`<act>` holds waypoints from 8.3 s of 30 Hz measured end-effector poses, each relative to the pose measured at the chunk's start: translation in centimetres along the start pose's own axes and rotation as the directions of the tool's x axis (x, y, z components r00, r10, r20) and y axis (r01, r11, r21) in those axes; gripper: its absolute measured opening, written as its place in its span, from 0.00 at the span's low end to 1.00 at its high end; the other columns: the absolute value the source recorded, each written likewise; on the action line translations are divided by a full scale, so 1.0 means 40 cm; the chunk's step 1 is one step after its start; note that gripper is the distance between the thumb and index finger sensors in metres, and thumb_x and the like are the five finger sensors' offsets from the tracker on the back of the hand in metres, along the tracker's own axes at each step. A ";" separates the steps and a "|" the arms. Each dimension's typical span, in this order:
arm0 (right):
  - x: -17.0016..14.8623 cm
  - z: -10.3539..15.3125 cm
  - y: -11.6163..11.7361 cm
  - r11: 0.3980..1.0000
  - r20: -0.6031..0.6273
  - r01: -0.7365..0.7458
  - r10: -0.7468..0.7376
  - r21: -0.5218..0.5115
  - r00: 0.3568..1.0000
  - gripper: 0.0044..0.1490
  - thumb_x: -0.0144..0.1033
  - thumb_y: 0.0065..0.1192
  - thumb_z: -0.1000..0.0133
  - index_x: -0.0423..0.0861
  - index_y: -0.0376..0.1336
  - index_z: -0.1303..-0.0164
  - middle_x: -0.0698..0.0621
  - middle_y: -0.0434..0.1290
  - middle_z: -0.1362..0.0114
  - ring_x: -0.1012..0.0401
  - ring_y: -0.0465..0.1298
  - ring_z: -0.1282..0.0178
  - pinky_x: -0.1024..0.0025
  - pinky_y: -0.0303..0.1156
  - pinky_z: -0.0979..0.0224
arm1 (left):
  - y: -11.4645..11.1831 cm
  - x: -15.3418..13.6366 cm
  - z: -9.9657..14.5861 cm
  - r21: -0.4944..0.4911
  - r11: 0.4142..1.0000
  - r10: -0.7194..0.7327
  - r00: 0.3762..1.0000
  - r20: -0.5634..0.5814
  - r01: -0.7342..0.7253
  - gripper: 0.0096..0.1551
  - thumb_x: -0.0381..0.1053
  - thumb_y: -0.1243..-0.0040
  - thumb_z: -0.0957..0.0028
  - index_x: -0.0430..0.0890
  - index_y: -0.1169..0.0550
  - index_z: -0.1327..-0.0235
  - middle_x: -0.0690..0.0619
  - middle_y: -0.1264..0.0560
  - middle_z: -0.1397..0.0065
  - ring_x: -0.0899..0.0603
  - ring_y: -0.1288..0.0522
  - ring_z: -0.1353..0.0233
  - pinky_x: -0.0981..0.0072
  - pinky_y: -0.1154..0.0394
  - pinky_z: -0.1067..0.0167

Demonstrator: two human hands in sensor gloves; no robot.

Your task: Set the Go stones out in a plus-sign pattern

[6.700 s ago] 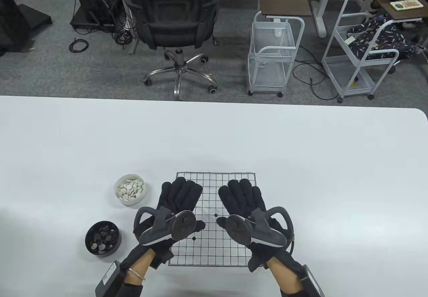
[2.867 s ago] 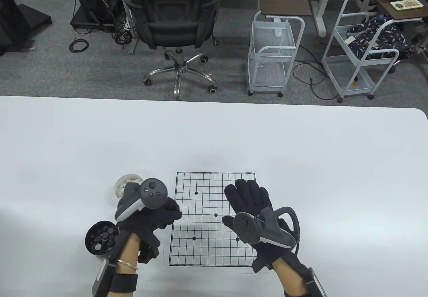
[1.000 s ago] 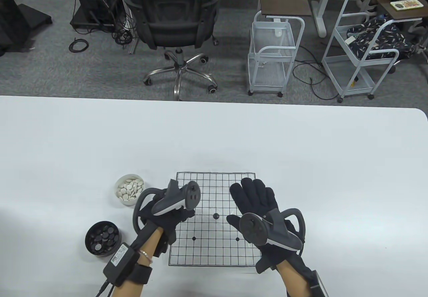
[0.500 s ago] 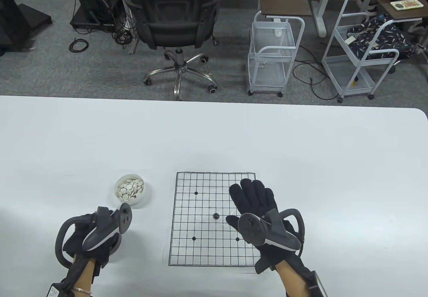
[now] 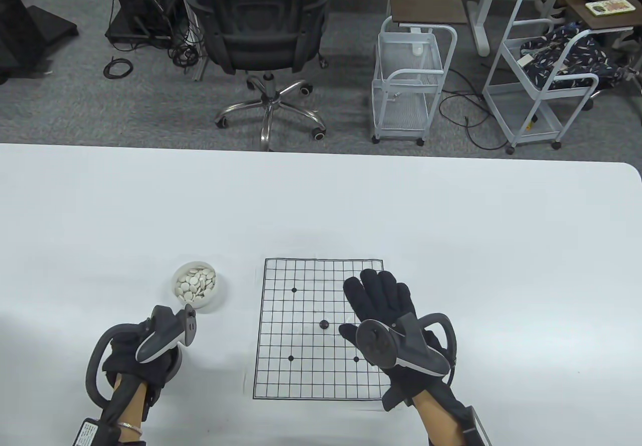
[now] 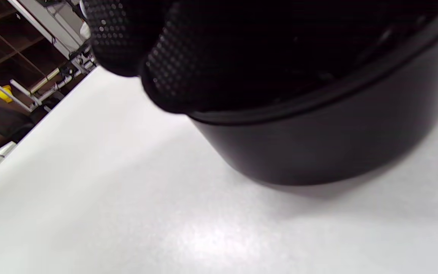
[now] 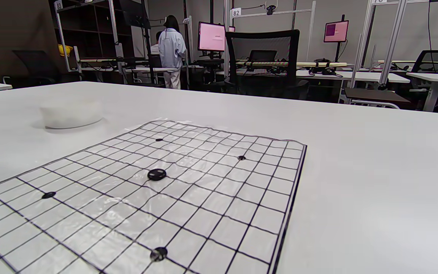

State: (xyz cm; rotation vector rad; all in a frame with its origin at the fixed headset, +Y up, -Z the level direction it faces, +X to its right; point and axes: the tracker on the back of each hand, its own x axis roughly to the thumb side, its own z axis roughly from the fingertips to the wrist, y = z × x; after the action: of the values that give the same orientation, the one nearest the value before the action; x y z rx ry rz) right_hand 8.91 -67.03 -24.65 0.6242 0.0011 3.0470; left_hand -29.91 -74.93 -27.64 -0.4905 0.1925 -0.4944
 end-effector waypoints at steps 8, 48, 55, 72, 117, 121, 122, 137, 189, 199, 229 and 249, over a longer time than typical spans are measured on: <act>-0.002 0.000 0.000 1.000 -0.002 0.005 -0.005 -0.001 1.000 0.49 0.59 0.35 0.37 0.45 0.33 0.12 0.35 0.40 0.11 0.35 0.44 0.13 0.42 0.43 0.17 | -0.009 -0.025 0.006 0.026 0.996 0.084 0.996 0.020 -0.085 0.23 0.59 0.45 0.51 0.50 0.18 0.50 0.57 0.12 0.58 0.58 0.15 0.63 0.63 0.19 0.46; -0.021 0.013 -0.017 0.998 0.005 0.044 -0.043 -0.039 0.999 0.49 0.60 0.35 0.37 0.45 0.33 0.12 0.35 0.42 0.11 0.35 0.45 0.13 0.42 0.45 0.18 | 0.300 0.546 0.028 -0.002 0.831 0.466 0.694 0.550 -0.556 0.20 0.63 0.43 0.53 0.60 0.17 0.53 0.61 0.32 0.21 0.38 0.40 0.14 0.30 0.47 0.21; -0.022 0.015 -0.018 0.998 0.000 0.044 -0.044 -0.037 0.999 0.49 0.60 0.35 0.37 0.45 0.33 0.12 0.35 0.42 0.11 0.35 0.45 0.13 0.42 0.45 0.18 | 0.291 0.555 0.032 0.023 0.857 0.421 0.724 0.547 -0.516 0.18 0.63 0.43 0.54 0.63 0.21 0.53 0.61 0.35 0.20 0.38 0.42 0.14 0.31 0.48 0.21; -0.022 0.013 -0.019 0.999 -0.001 0.043 -0.043 -0.028 0.999 0.49 0.60 0.36 0.37 0.45 0.34 0.12 0.35 0.42 0.11 0.35 0.45 0.13 0.42 0.45 0.18 | 0.292 0.547 0.028 0.008 0.864 0.419 0.728 0.544 -0.503 0.21 0.62 0.46 0.51 0.63 0.26 0.45 0.57 0.40 0.16 0.37 0.45 0.13 0.33 0.48 0.20; -0.021 0.005 -0.018 1.000 -0.026 0.028 -0.028 0.010 0.999 0.49 0.59 0.36 0.37 0.45 0.34 0.12 0.35 0.42 0.11 0.35 0.46 0.13 0.42 0.45 0.18 | -0.007 -0.019 0.023 0.019 1.000 0.019 0.999 0.041 -0.020 0.30 0.63 0.37 0.60 0.51 0.18 0.47 0.57 0.11 0.56 0.60 0.15 0.67 0.64 0.18 0.47; -0.022 0.005 -0.017 0.999 -0.029 0.033 -0.032 0.010 0.999 0.49 0.59 0.36 0.37 0.45 0.34 0.12 0.35 0.42 0.11 0.35 0.46 0.13 0.42 0.45 0.18 | -0.010 -0.011 0.028 0.048 0.999 0.005 0.999 0.050 -0.007 0.28 0.62 0.38 0.59 0.50 0.18 0.49 0.56 0.11 0.58 0.60 0.15 0.67 0.64 0.18 0.47; -0.022 0.004 -0.017 0.999 -0.029 0.034 -0.033 0.010 0.999 0.49 0.59 0.36 0.37 0.45 0.34 0.12 0.35 0.42 0.11 0.35 0.46 0.13 0.42 0.45 0.18 | -0.011 -0.012 0.027 0.049 0.999 0.011 0.998 0.054 -0.014 0.28 0.62 0.38 0.59 0.50 0.17 0.50 0.56 0.11 0.58 0.60 0.16 0.68 0.64 0.18 0.47; -0.025 0.002 -0.014 0.999 -0.031 0.037 -0.037 0.020 0.999 0.49 0.59 0.36 0.37 0.45 0.35 0.12 0.35 0.42 0.11 0.35 0.46 0.13 0.42 0.45 0.18 | -0.009 -0.026 0.037 0.092 0.992 0.075 0.993 0.091 -0.084 0.23 0.58 0.43 0.53 0.50 0.16 0.52 0.56 0.10 0.59 0.60 0.15 0.69 0.65 0.17 0.49; -0.060 0.016 -0.028 0.995 -0.041 0.097 -0.098 -0.024 0.994 0.49 0.59 0.36 0.37 0.45 0.35 0.12 0.35 0.43 0.11 0.35 0.46 0.13 0.42 0.45 0.18 | 0.311 0.587 0.041 0.046 0.851 0.426 0.738 0.523 -0.523 0.19 0.64 0.44 0.53 0.64 0.20 0.51 0.58 0.35 0.18 0.40 0.40 0.14 0.32 0.46 0.21; -0.062 0.016 -0.027 0.995 -0.045 0.097 -0.097 -0.020 0.994 0.49 0.59 0.37 0.37 0.45 0.35 0.12 0.35 0.43 0.11 0.35 0.46 0.13 0.42 0.45 0.18 | 0.308 0.599 0.043 0.061 0.882 0.369 0.766 0.526 -0.467 0.18 0.63 0.46 0.51 0.66 0.25 0.49 0.56 0.40 0.16 0.39 0.43 0.14 0.32 0.47 0.20; -0.046 0.008 -0.017 0.998 -0.040 0.065 -0.065 0.003 0.997 0.49 0.59 0.37 0.37 0.45 0.36 0.12 0.35 0.44 0.11 0.35 0.47 0.13 0.43 0.46 0.18 | 0.158 0.097 0.170 0.430 0.889 0.033 0.958 0.283 -0.158 0.42 0.68 0.47 0.54 0.58 0.35 0.23 0.54 0.29 0.19 0.43 0.26 0.21 0.39 0.36 0.22; -0.035 0.000 -0.003 0.999 -0.036 0.044 -0.043 0.030 0.998 0.49 0.59 0.37 0.37 0.45 0.36 0.12 0.35 0.44 0.11 0.35 0.47 0.13 0.43 0.46 0.18 | 0.034 -0.051 0.083 0.141 0.978 0.156 0.988 0.002 -0.155 0.30 0.64 0.39 0.57 0.54 0.21 0.43 0.61 0.12 0.49 0.59 0.13 0.58 0.63 0.18 0.45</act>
State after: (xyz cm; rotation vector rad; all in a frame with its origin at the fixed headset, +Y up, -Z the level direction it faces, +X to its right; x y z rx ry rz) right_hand 10.19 -66.94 -25.19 0.5639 0.0618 3.0209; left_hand -30.17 -71.54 -25.32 -0.3324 0.2013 -0.3538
